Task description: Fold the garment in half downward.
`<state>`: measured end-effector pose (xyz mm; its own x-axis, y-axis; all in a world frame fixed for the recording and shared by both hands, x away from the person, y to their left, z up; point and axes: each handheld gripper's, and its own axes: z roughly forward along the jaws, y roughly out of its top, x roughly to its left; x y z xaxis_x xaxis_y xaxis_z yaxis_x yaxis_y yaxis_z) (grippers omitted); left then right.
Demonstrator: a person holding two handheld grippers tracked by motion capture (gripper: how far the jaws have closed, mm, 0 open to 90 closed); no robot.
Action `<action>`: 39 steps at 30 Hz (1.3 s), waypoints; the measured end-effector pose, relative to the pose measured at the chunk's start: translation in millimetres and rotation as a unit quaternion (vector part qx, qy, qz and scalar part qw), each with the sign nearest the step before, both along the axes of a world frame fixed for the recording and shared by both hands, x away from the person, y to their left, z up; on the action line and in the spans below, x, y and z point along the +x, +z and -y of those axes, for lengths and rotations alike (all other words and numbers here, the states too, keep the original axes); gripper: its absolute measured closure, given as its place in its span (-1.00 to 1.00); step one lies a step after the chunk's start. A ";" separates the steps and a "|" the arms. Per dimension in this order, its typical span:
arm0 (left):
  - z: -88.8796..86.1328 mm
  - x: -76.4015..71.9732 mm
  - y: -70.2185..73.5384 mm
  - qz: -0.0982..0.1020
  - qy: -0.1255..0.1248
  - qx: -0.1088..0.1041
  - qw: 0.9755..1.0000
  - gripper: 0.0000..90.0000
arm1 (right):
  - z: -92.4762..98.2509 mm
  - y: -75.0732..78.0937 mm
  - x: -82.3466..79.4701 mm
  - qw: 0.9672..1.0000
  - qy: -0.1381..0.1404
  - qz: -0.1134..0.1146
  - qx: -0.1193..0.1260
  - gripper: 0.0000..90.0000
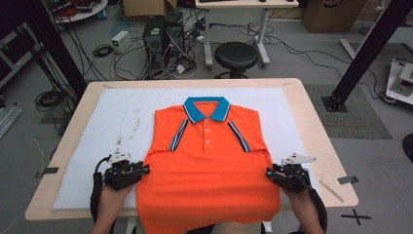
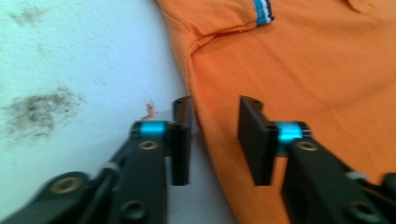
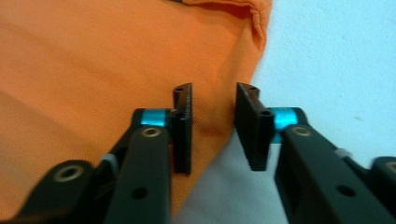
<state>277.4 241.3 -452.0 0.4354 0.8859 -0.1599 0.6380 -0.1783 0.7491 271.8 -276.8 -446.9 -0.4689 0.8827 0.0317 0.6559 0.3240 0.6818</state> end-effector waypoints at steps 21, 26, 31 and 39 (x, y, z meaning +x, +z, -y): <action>-14.5 -0.8 12.1 0.035 -0.034 -0.062 0.997 0.02 | 8.7 17.4 -18.3 0.999 0.007 0.023 0.033 0.34; -15.7 28.0 18.0 0.082 -0.058 -0.093 0.991 -0.11 | 3.4 23.1 0.7 0.998 0.006 0.051 0.029 0.11; -16.1 54.1 21.6 0.097 -0.056 -0.091 0.990 -0.11 | -0.6 26.0 27.2 0.997 0.015 0.059 0.036 0.02; -19.3 93.2 27.7 0.093 -0.054 -0.100 0.989 -0.15 | -11.3 28.3 69.7 0.997 0.009 0.063 0.042 -0.27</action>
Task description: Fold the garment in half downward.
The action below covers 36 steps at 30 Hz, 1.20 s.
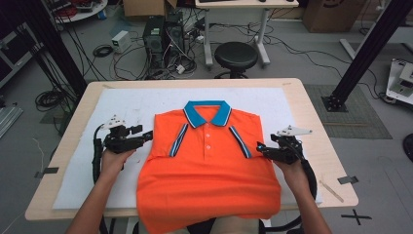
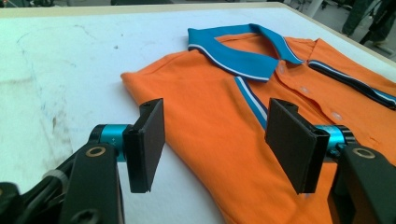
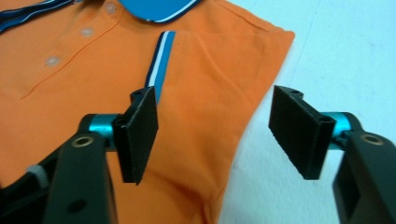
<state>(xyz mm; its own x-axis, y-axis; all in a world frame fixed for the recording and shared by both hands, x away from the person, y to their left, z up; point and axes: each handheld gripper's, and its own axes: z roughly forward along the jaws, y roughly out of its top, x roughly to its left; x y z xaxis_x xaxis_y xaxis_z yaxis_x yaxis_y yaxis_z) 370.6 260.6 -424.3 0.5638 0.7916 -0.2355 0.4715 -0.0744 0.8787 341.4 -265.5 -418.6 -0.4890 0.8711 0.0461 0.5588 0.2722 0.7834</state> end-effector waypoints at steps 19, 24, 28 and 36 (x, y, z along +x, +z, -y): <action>15.1 71.0 -4.0 -0.016 -0.013 0.016 1.000 -0.20 | -2.4 -4.3 73.2 0.999 -0.008 -0.043 -0.011 -0.37; 12.0 80.2 -18.1 -0.038 0.007 0.022 0.999 -0.20 | -3.6 -7.4 87.9 0.999 -0.006 -0.046 -0.014 -0.23; 12.5 85.3 -27.0 -0.048 0.023 0.036 0.998 -0.17 | -6.2 -11.7 96.8 0.998 -0.007 -0.053 -0.021 -0.21; 22.3 99.2 -31.3 -0.092 0.048 0.070 0.992 -0.09 | -4.3 -20.5 114.4 0.996 -0.044 -0.065 -0.036 -0.20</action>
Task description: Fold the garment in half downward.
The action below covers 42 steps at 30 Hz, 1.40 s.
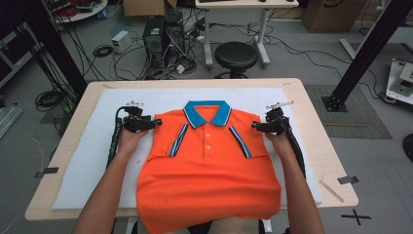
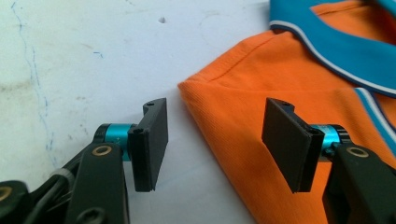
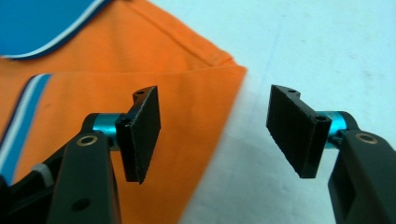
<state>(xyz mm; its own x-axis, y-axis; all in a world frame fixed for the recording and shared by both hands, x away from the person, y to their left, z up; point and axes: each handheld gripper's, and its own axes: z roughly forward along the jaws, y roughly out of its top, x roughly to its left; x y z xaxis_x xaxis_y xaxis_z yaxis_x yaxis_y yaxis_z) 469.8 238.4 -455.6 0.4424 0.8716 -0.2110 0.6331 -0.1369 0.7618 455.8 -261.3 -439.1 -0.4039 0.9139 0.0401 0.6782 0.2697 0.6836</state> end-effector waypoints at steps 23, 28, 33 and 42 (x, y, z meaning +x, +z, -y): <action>-1.2 1.8 7.4 0.034 0.065 -0.014 0.997 0.96 | -10.5 1.8 25.1 1.000 0.001 0.014 -0.019 0.98; -10.0 -4.1 21.7 0.051 0.062 -0.057 0.995 0.96 | -4.6 19.4 16.7 0.998 0.000 0.055 0.010 0.98; -12.1 -16.0 44.8 0.078 0.040 -0.084 0.993 0.96 | -3.7 35.0 5.8 0.996 0.013 0.080 0.022 0.98; -11.7 -48.9 73.2 0.111 -0.007 -0.110 0.988 0.96 | -0.6 62.6 -28.9 0.992 0.047 0.110 0.040 0.98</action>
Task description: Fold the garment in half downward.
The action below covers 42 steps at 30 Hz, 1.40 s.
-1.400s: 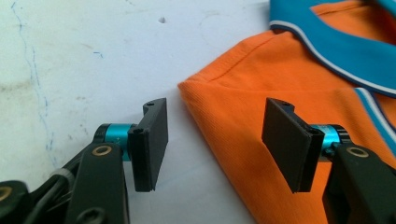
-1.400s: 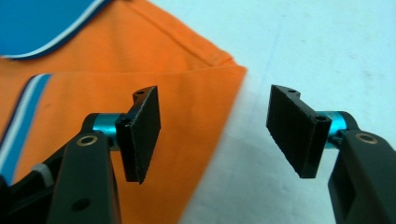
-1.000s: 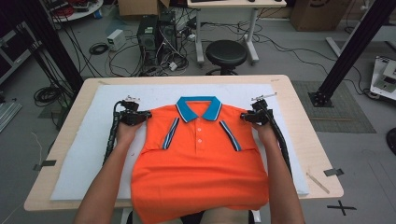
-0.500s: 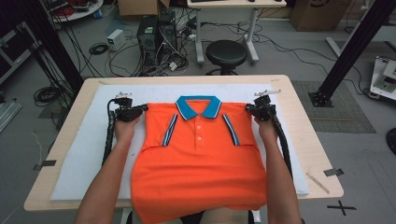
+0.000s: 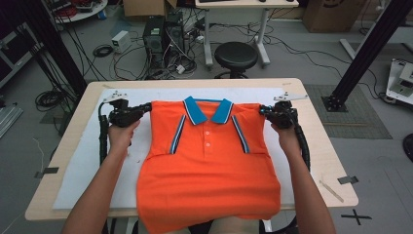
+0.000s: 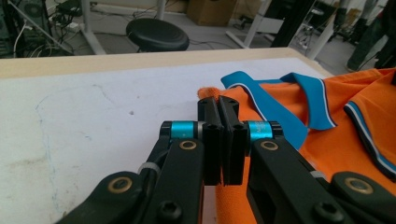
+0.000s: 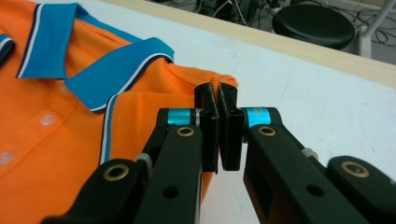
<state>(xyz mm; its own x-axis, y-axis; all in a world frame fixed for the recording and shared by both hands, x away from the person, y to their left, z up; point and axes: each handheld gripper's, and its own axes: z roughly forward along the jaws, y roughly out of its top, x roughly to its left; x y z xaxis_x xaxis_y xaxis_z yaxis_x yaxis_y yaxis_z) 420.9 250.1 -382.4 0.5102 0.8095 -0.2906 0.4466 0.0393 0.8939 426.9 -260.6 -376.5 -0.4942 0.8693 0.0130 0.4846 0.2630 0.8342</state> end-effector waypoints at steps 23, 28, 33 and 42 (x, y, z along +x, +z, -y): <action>-24.1 -87.1 -29.7 -0.006 -0.063 -0.014 0.998 0.96 | 19.9 -22.1 -91.5 0.999 0.043 -0.006 0.033 0.97; -25.7 -109.0 -43.5 -0.012 -0.082 -0.014 0.996 0.96 | 23.9 -29.1 -108.4 0.998 0.047 -0.010 0.039 0.97; -28.7 -126.3 -52.7 -0.023 -0.098 -0.008 0.995 0.96 | 27.3 -38.8 -134.4 0.997 0.064 -0.011 0.041 0.97; -31.0 -146.6 -68.8 -0.049 -0.124 0.005 0.991 0.96 | 33.7 -50.5 -153.1 0.996 0.067 -0.033 0.038 0.96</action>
